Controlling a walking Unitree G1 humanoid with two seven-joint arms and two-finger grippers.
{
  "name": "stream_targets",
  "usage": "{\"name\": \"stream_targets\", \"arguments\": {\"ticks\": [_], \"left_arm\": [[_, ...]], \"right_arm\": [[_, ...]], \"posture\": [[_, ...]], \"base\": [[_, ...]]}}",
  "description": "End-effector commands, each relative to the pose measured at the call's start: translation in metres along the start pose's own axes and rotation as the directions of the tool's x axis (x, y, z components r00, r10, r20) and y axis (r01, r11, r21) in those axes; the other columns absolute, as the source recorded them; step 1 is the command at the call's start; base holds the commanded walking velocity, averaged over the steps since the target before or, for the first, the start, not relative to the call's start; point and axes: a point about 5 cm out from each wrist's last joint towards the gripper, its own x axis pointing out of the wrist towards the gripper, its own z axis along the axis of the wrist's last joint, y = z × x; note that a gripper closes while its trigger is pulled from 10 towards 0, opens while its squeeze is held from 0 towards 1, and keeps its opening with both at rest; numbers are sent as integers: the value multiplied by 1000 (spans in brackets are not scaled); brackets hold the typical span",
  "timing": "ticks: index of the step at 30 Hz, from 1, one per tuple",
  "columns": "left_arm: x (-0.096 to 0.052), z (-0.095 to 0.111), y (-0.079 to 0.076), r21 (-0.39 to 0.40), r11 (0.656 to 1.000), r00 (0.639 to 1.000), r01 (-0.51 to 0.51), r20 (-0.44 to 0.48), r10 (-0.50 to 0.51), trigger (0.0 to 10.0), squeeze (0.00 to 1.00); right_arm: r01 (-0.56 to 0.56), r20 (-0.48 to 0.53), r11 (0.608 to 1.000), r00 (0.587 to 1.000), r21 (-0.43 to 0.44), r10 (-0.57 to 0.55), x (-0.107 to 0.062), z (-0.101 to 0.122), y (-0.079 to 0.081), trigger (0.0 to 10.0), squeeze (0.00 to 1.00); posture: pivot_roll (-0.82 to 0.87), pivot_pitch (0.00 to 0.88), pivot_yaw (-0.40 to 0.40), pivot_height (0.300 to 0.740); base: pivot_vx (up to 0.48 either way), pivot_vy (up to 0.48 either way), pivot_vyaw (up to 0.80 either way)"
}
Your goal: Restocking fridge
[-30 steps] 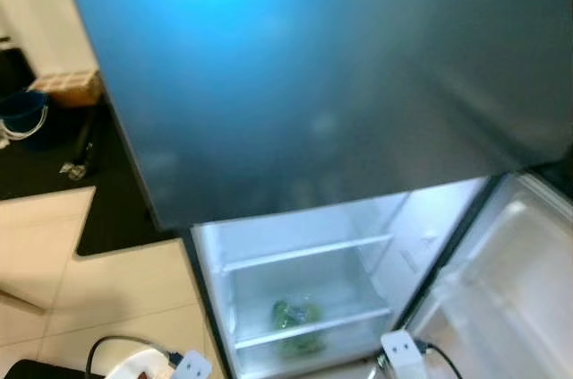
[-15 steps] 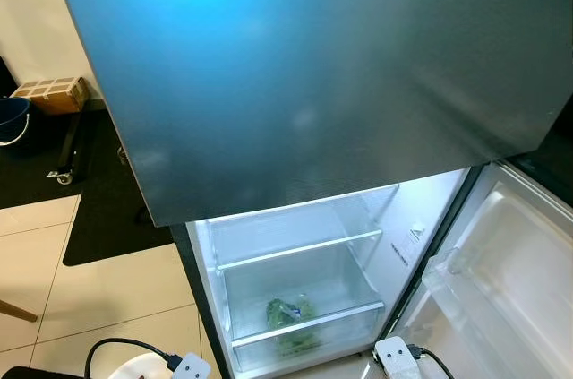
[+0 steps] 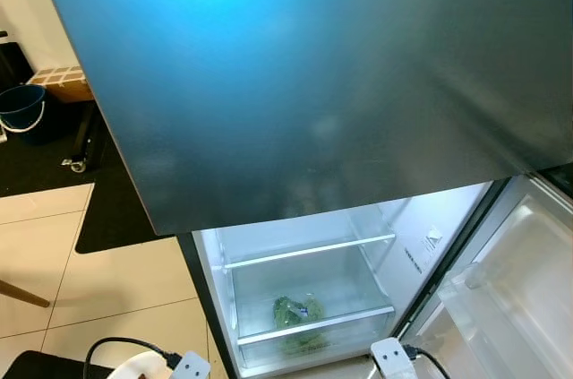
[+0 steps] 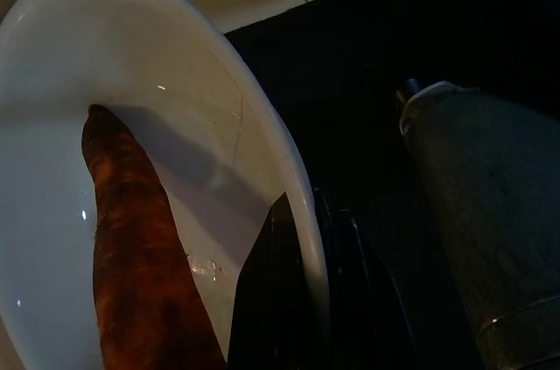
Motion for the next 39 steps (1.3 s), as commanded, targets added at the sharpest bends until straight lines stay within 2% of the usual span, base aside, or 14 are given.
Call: {"name": "stream_targets", "arguments": {"ticks": [1,8,25,29,35,39], "left_arm": [[-1,-8,-2,-2,1000,1000,9,-25,-9,10000,0],[-1,-9,-5,5,1000,999,28,-31,-27,10000,0],[-1,-6,-4,-8,1000,1000,17,-22,-17,10000,0],[-1,-6,-4,2,1000,1000,22,-17,-22,10000,0],[-1,-7,0,54,999,1000,-6,-24,8,10000,0],[-1,-6,1,53,998,1000,-16,-12,16,10000,0]], "right_arm": [[-3,-3,1000,1000,7,3,0,-2,1,10000,0],[-3,-4,1000,1000,2,3,0,-2,1,10000,0],[-9,6,1000,1000,-18,9,0,1,1,10000,0],[-18,30,999,999,-40,19,1,7,1,10000,0],[-66,164,998,984,-21,69,2,37,-1,10000,0],[-77,195,997,977,-26,81,2,46,-3,10000,0]], "posture": [[-126,0,31,740],[-126,0,29,740],[-125,0,28,740],[-124,0,28,740],[-129,0,33,740],[-130,0,34,740]], "base": [[0,0,0],[0,-411,0],[0,0,0],[0,0,0],[0,0,0],[0,0,0]]}}
